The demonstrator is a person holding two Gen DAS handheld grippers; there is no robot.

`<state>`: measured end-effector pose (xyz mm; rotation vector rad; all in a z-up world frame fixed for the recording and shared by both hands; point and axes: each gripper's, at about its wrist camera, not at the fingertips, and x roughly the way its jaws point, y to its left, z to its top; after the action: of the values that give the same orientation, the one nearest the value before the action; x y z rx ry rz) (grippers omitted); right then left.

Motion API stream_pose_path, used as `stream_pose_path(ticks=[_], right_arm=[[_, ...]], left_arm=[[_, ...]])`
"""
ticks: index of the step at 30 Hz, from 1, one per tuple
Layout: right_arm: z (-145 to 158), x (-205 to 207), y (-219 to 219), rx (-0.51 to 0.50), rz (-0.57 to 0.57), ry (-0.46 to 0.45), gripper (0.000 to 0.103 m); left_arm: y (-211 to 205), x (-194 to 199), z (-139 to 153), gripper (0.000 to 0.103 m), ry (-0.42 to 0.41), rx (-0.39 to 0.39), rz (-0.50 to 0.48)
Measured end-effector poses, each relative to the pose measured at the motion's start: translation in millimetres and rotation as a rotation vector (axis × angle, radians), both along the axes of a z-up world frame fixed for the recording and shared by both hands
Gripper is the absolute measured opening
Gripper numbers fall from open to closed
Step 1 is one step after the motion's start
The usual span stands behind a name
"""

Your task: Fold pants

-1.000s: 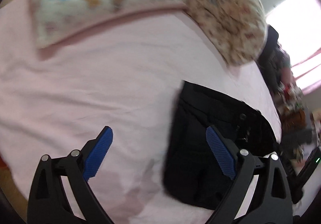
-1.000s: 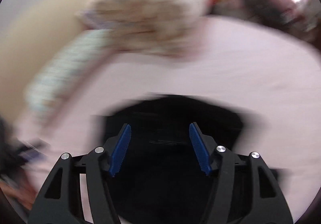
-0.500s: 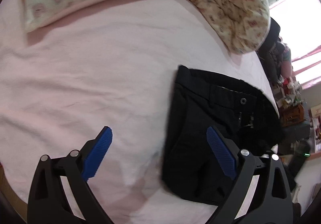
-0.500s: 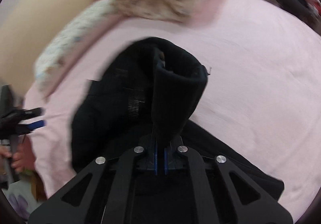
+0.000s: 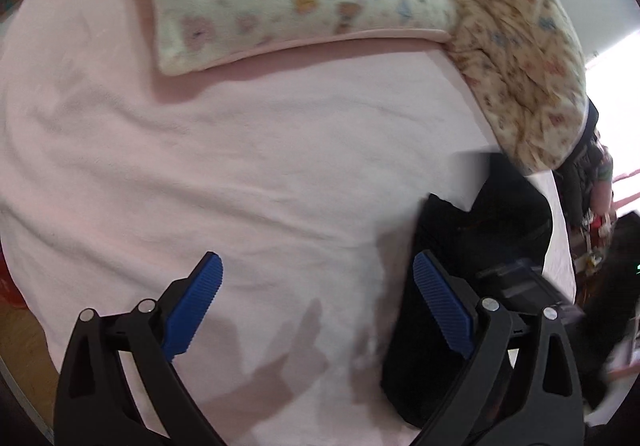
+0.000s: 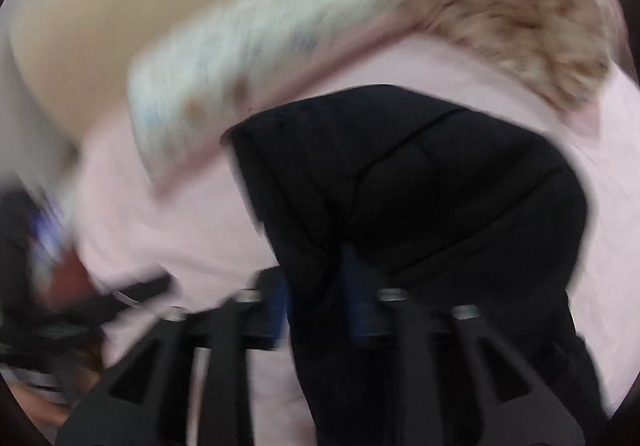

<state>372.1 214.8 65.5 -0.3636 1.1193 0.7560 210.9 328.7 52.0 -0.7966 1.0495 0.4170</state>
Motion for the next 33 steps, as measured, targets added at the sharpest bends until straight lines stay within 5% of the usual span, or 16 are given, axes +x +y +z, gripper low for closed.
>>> stream_pose_path(ticks=[1,3,5,7,12,17,23,33], right_arm=[[-4.8,-5.0,6.2,-0.036,0.020,-0.001,0.039],[11.9,-12.2,-4.6,0.054,-0.006,-0.010,0.041],[45.2,-17.9,-39.2,0.186,-0.089,-0.066,0.061],[67.2,-21.5,-73.2,0.281,-0.164,-0.110,0.070],[74.4,-12.1,-140.9,0.217,-0.322,-0.078,0.071],[61.3,-19.5,-172.2,0.177,-0.384,-0.026,0.071],[44.8,-29.0,-168.8,0.176,-0.374,0.011,0.071],[47.5,-39.3,-171.0,0.186,-0.361,0.028,0.071]], left_arm=[[4.8,1.3,-4.2,0.097,0.010,-0.021,0.000],[10.2,11.5,-13.5,0.097,0.019,-0.061,-0.044],[8.8,24.4,-19.2,0.097,0.013,-0.073,-0.100],[6.4,38.2,-28.1,0.097,-0.003,-0.115,-0.152],[1.6,64.6,-62.6,0.097,-0.100,-0.409,-0.194],[-12.3,79.2,-113.8,0.098,-0.044,-0.711,-0.164],[-29.1,104.6,-106.6,0.101,-0.096,-0.794,-0.182],[-45.3,131.3,-120.6,0.098,0.062,-0.815,-0.251]])
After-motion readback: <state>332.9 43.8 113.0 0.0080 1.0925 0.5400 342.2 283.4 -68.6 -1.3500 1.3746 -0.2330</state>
